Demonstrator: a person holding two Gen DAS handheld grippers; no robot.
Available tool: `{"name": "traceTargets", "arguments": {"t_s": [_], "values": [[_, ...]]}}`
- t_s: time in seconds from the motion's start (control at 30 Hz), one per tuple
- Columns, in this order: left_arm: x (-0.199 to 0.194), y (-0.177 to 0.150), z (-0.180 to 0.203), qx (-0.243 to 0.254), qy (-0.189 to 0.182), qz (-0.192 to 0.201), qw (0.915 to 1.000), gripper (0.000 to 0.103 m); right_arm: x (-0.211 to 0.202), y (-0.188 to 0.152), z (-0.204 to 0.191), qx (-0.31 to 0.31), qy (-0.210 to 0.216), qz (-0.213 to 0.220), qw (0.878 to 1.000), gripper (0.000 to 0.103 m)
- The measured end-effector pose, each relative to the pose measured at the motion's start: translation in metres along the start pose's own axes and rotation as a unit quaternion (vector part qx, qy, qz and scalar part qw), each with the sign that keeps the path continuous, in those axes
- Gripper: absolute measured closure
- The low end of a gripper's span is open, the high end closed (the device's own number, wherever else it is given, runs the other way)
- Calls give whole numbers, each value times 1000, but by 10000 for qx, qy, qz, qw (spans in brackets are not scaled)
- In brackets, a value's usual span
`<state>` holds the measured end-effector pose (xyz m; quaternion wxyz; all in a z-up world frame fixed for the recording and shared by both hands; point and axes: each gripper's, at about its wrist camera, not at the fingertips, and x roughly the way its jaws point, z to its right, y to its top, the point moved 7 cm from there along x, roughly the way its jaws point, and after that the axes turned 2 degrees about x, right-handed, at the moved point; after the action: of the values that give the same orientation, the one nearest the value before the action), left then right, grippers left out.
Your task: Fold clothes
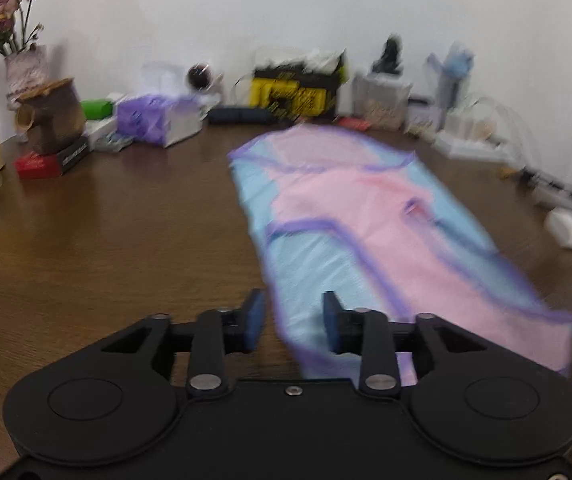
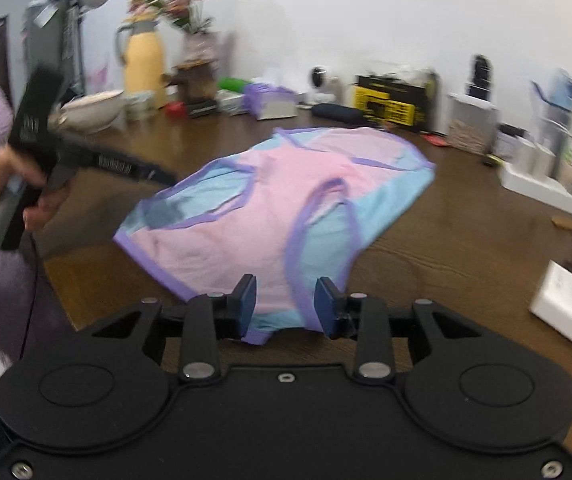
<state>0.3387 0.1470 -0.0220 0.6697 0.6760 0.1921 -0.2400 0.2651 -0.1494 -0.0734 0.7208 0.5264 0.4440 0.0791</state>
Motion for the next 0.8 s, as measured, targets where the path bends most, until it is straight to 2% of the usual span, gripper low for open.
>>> {"name": "traceTargets", "arguments": {"t_s": [0.1, 0.17, 0.2, 0.23, 0.27, 0.33, 0.37, 0.4, 0.43, 0.5, 0.57, 0.63, 0.7, 0.77, 0.8], "values": [[6, -2, 11, 288, -125, -170, 9994, 64, 24, 3, 1, -137, -115, -120, 9998, 65], [12, -10, 13, 296, -182, -332, 9988, 84, 40, 3, 4, -157, -210, -294, 9992, 68], [13, -15, 12, 251, -193, -361, 9988, 89, 44, 0, 3, -201, -206, -378, 9989, 74], [11, -18, 10, 175, -184, -366, 9990, 89, 44, -2, 1, -238, -168, -409, 9987, 84], [8, -21, 8, 89, -166, -363, 9992, 89, 41, -2, 0, -274, -135, -438, 9986, 87], [-1, -22, 7, 13, -247, -329, 9992, 89, 30, 0, -2, -360, -106, -441, 9983, 86], [-5, -16, 5, 39, -264, -191, 9995, 88, 25, 2, -1, -387, -108, -403, 9984, 86], [-8, -8, 3, 91, -246, -25, 9997, 82, 20, 4, -1, -413, -110, -364, 9984, 77], [-11, 1, 1, 143, -228, 140, 9995, 57, 17, 8, 1, -417, -127, -312, 9986, 67], [2, 21, -2, 418, -19, 366, 9985, 22, 24, 23, 13, -347, -250, -156, 9990, 60], [26, 36, 0, 822, 89, 420, 9957, 24, 48, 43, 28, -302, -533, -25, 9981, 60], [52, 41, 3, 982, 190, 108, 9949, 34, 80, 57, 39, -403, -845, -71, 9956, 61], [73, 40, -3, 942, 189, -161, 9952, 44, 108, 65, 44, -531, -955, -159, 9939, 62], [87, 36, -8, 752, 176, -356, 9964, 68, 131, 70, 48, -482, -987, -243, 9937, 65], [89, 36, -10, 650, 107, -339, 9973, 78, 140, 70, 49, -423, -985, -280, 9938, 72]]}}
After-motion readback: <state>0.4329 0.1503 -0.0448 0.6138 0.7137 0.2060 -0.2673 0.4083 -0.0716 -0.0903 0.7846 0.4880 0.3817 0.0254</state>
